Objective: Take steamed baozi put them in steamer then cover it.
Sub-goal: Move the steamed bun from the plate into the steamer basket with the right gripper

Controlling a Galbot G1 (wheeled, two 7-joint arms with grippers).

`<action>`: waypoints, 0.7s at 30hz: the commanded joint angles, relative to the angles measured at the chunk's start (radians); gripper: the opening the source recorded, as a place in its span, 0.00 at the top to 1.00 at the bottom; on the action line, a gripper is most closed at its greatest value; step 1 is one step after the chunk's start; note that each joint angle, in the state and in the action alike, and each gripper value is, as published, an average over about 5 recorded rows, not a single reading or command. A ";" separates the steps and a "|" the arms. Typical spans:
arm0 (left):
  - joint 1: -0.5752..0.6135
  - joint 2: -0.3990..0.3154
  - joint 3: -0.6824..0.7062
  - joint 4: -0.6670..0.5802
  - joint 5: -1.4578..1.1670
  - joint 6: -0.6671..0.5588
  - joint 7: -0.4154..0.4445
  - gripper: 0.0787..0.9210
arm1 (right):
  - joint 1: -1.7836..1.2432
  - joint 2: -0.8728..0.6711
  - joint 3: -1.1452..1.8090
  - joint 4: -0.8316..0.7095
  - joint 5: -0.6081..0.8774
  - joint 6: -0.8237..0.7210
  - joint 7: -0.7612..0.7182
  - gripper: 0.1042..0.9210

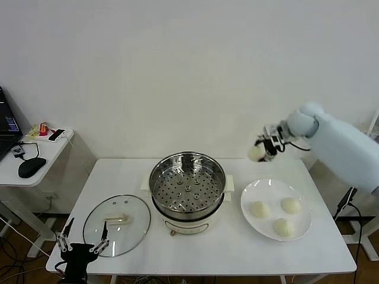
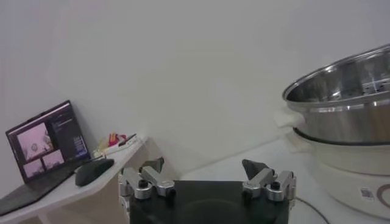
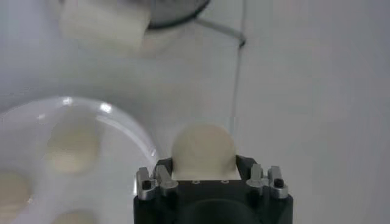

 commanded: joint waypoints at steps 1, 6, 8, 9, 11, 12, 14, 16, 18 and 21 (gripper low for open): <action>0.001 0.000 -0.002 -0.001 -0.001 0.001 0.000 0.12 | 0.191 0.156 -0.223 0.038 0.192 0.078 0.059 0.34; 0.005 0.003 -0.014 -0.004 -0.009 0.001 -0.001 0.12 | 0.178 0.283 -0.291 -0.019 0.195 0.172 0.063 0.34; 0.007 0.004 -0.022 -0.006 -0.011 0.001 -0.001 0.12 | 0.163 0.319 -0.312 -0.039 0.187 0.203 0.060 0.34; 0.008 0.003 -0.027 -0.009 -0.012 0.001 -0.001 0.12 | 0.154 0.335 -0.321 -0.048 0.181 0.220 0.058 0.34; 0.009 -0.001 -0.037 -0.017 -0.013 0.001 -0.003 0.12 | 0.136 0.359 -0.336 -0.055 0.159 0.251 0.055 0.34; 0.010 -0.003 -0.041 -0.021 -0.015 0.001 -0.004 0.12 | 0.127 0.368 -0.343 -0.058 0.144 0.267 0.054 0.33; 0.015 -0.005 -0.048 -0.030 -0.017 0.001 -0.004 0.12 | 0.111 0.384 -0.355 -0.065 0.108 0.296 0.053 0.33; 0.020 -0.006 -0.054 -0.034 -0.020 0.001 -0.005 0.12 | 0.097 0.399 -0.361 -0.082 0.052 0.333 0.056 0.33; 0.023 -0.008 -0.060 -0.035 -0.020 0.000 -0.004 0.12 | 0.082 0.415 -0.359 -0.117 -0.029 0.376 0.064 0.33; 0.025 -0.012 -0.066 -0.037 -0.021 0.000 -0.003 0.12 | 0.055 0.441 -0.344 -0.181 -0.134 0.438 0.081 0.33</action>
